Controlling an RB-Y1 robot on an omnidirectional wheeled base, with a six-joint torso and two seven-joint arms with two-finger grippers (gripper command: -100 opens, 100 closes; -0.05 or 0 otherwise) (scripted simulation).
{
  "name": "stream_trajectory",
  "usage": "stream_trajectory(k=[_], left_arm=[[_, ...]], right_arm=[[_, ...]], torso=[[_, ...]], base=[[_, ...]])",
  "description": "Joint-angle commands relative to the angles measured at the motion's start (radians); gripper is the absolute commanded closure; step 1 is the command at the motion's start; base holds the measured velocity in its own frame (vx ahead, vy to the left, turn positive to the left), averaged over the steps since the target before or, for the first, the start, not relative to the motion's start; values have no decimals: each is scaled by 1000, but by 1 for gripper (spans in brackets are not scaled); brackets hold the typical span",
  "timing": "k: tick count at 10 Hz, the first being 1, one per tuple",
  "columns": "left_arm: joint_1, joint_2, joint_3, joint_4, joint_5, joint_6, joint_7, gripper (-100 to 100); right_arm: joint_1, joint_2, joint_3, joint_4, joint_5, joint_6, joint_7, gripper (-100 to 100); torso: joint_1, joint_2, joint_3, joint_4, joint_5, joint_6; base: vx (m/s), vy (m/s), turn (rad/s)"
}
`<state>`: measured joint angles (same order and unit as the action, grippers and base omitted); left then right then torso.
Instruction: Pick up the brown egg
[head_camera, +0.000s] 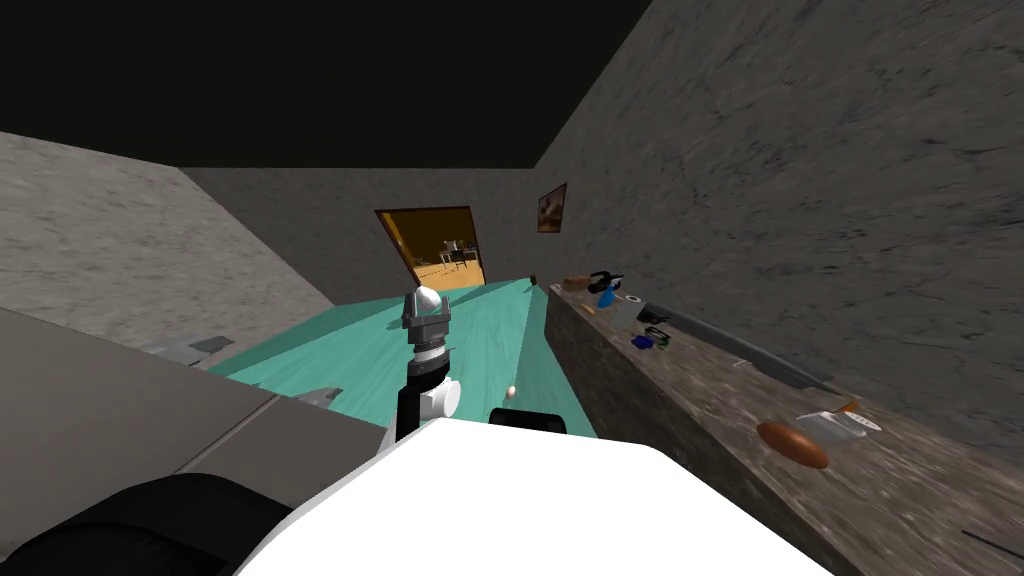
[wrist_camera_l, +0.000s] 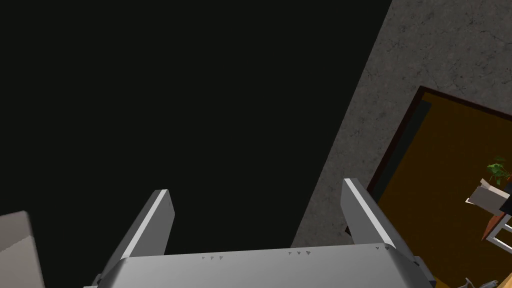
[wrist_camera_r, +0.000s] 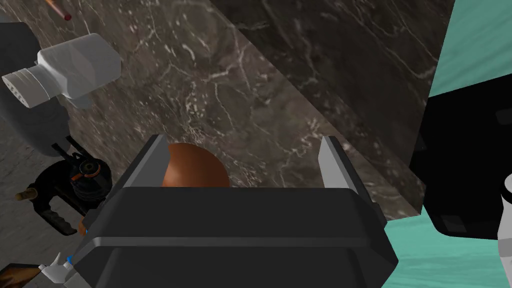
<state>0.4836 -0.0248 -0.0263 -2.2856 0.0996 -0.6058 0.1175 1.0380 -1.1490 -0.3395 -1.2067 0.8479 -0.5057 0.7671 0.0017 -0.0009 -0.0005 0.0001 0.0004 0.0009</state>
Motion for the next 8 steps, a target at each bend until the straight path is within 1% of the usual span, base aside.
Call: stream_trajectory(k=[1,3,4,5,7,8], left_arm=[[0,0,0,0,0,0,0,0],[0,0,0,0,0,0,0,0],[0,0,0,0,0,0,0,0],[0,0,0,0,0,0,0,0],[0,0,0,0,0,0,0,0],[0,0,0,0,0,0,0,0]], right_arm=[[17,-31,-10,30,50,-3,50,-100],[35,-63,-18,61,109,-7,99,-100],[35,-63,-18,61,111,-7,99,-100],[42,-75,-20,73,136,-9,121,-100],[52,-93,-20,93,178,-14,159,-100],[55,-99,-17,100,195,-17,174,-100]], torso=[[0,0,0,0,0,0],[1,0,0,0,0,0],[1,0,0,0,0,0],[0,0,0,0,0,2],[1,1,0,0,0,1],[0,0,0,0,0,1]], base=[[-10,45,374],[-7,54,381],[-3,29,124],[-2,38,175],[-2,44,276],[6,41,170]])
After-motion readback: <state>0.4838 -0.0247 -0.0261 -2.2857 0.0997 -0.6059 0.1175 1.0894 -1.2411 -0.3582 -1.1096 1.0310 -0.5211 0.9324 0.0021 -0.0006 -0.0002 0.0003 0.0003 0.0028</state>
